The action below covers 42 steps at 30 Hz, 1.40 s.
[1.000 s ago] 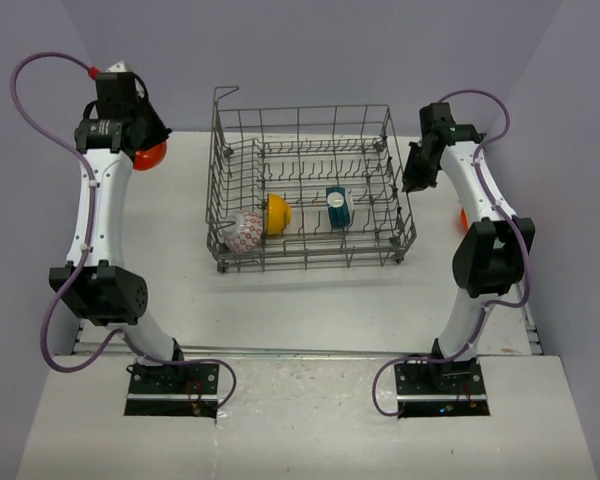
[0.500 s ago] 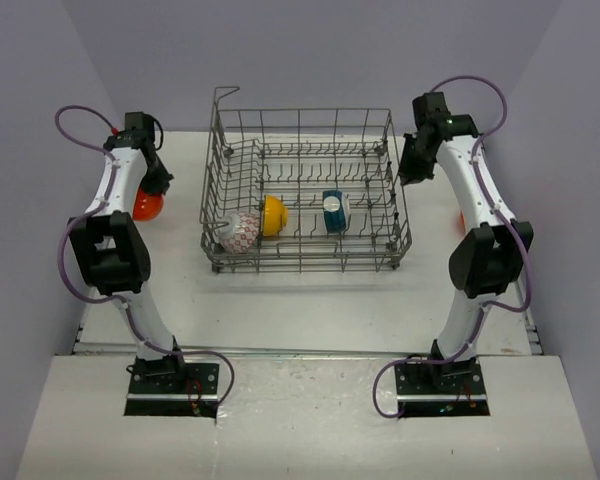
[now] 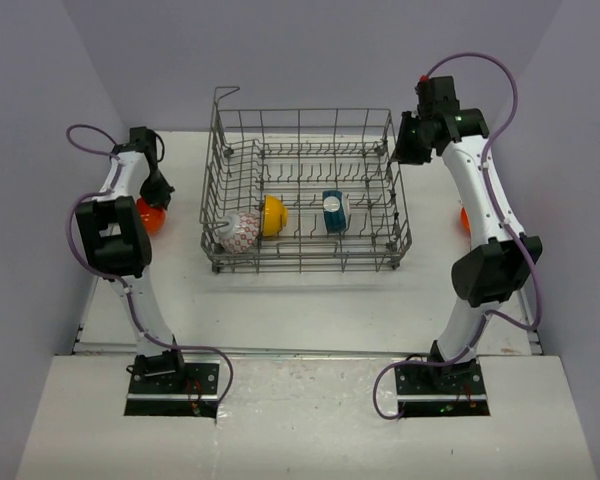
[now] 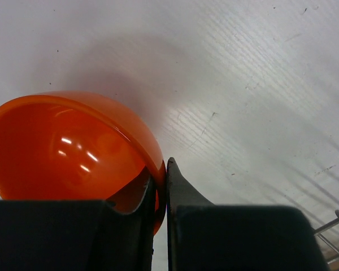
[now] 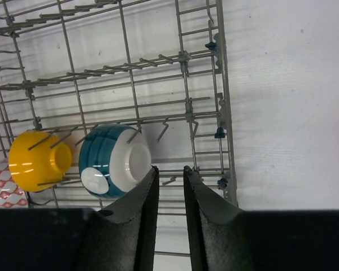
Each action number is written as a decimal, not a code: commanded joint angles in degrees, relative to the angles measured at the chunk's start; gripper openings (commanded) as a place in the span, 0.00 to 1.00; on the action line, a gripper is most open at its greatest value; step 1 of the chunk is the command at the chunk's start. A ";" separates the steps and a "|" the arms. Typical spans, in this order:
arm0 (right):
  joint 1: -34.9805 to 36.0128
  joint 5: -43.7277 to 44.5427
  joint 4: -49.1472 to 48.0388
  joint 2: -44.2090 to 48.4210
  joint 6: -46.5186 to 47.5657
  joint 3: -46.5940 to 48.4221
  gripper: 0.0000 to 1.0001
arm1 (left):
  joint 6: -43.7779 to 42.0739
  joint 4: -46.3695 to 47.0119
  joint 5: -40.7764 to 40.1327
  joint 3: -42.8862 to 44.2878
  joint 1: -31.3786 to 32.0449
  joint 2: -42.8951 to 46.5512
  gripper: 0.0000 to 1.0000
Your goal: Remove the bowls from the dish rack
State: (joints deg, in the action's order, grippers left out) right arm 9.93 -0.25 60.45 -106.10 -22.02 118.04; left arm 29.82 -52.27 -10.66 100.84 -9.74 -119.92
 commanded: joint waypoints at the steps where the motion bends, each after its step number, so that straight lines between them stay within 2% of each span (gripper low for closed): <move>1: 1.14 -2.65 -1.30 1.78 0.49 4.04 0.25 | 1.29 1.12 0.19 1.65 -0.55 -0.49 0.00; 4: 1.58 -3.35 -0.42 1.34 0.31 6.23 0.26 | 1.55 1.21 0.99 1.20 -0.90 -1.10 0.00; 8: 2.11 -3.53 0.29 0.90 0.22 5.89 0.26 | 1.82 1.56 1.95 0.77 -0.99 -1.11 0.22; 10: 2.37 -3.35 -0.15 1.25 0.22 4.58 0.26 | 1.82 2.17 2.57 0.50 -0.99 -0.67 0.25; 12: 2.46 -3.35 -0.41 1.86 0.14 3.61 0.26 | 1.90 2.17 2.57 0.67 -0.90 -0.32 0.36; 13: 2.46 -3.44 -0.68 1.95 0.14 2.91 0.26 | 1.99 2.17 2.40 0.59 -0.98 -0.06 0.45; 19: 2.46 -3.79 -0.94 3.36 -0.04 0.79 0.26 | 3.57 2.88 1.34 -0.03 -1.25 3.46 0.59; 24: 2.46 -0.46 -0.33 3.71 1.53 -0.26 0.27 | 5.86 5.25 3.27 1.11 -0.73 11.00 0.59; 28: 1.58 3.32 1.86 1.78 1.72 -0.61 0.28 | 6.65 7.17 3.63 4.54 4.44 17.95 0.60; 29: 1.23 4.11 2.13 1.69 1.54 -0.62 0.39 | 6.65 8.05 3.97 4.46 5.77 20.92 0.61; 30: 1.23 4.99 2.57 1.43 1.37 -0.62 0.39 | 6.74 8.84 4.50 4.37 7.00 22.08 0.61; 32: 1.23 7.27 4.15 0.73 1.63 0.35 0.40 | 6.30 10.78 6.95 4.63 10.94 24.11 0.55; 39: 1.14 9.74 6.35 0.37 1.54 0.18 0.40 | 1.74 14.21 17.68 4.46 20.71 24.56 0.55; 42: 1.14 10.44 6.62 -0.15 1.45 -0.87 0.40 | 1.90 16.32 25.49 2.79 23.79 22.63 0.55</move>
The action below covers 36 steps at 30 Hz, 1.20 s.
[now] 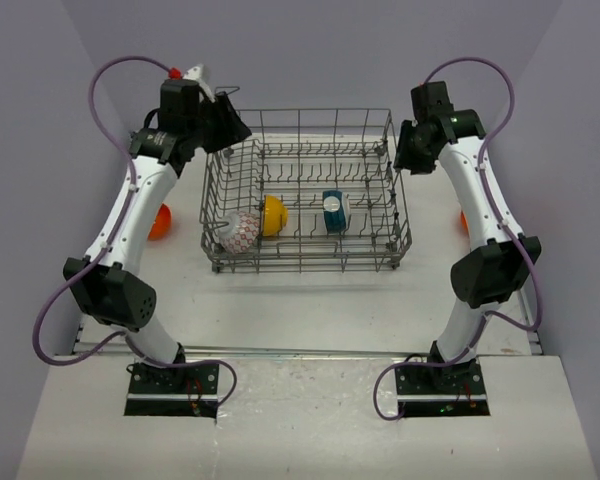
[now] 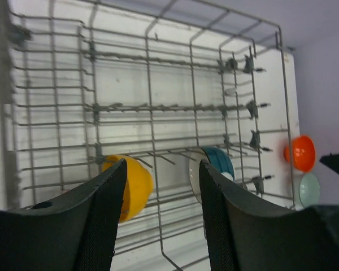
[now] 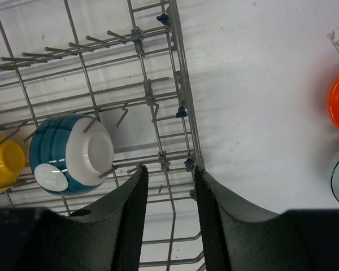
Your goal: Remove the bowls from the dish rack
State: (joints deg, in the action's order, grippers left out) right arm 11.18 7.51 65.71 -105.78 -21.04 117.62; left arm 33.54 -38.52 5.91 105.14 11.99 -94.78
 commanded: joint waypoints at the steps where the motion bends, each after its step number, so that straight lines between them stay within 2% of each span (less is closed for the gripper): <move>1: -0.11 2.86 1.17 -0.66 0.47 -0.90 0.40 | -1.72 3.27 10.77 -2.56 3.38 -2.86 0.55; 7: -0.46 2.95 -1.28 -1.36 -0.41 -6.61 0.39 | -1.72 7.66 20.69 -5.29 6.81 -5.50 0.55; 12: -1.86 1.72 -4.27 -1.71 -1.02 -12.14 0.38 | -1.02 9.78 24.93 -6.70 7.87 -6.64 0.56; 15: -2.92 0.67 -5.50 -2.41 -1.20 -14.08 0.34 | -0.23 10.66 27.31 -7.85 8.22 -7.61 0.56; 17: -3.70 0.14 -5.77 -2.94 -1.46 -14.61 0.19 | -0.14 10.75 27.66 -8.46 9.45 -8.13 0.56; 18: -3.97 -0.21 -6.21 -3.12 -1.46 -14.88 0.06 | -0.05 10.66 27.66 -8.90 10.59 -8.40 0.57; 19: -4.15 -0.30 -6.21 -3.29 -1.72 -14.97 0.00 | 0.12 10.84 28.10 -9.25 11.12 -8.66 0.57; 24: -4.50 -1.70 -6.65 -3.12 -1.99 -15.06 0.00 | 4.32 16.36 29.59 -15.99 13.85 -8.58 0.57; 30: -4.68 -3.82 -6.04 -2.33 -2.52 -14.26 0.00 | 12.95 32.69 34.95 -26.99 13.94 -6.82 0.58; 36: -4.76 -4.61 -6.30 -1.28 -2.17 -15.76 0.00 | 17.44 43.44 36.45 -30.87 14.03 -7.87 0.58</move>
State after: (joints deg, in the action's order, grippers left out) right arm 7.38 2.76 61.23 -108.57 -19.27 103.02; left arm 47.44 -6.44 39.31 74.61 26.22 -103.28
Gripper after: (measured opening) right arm 0.042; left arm 0.584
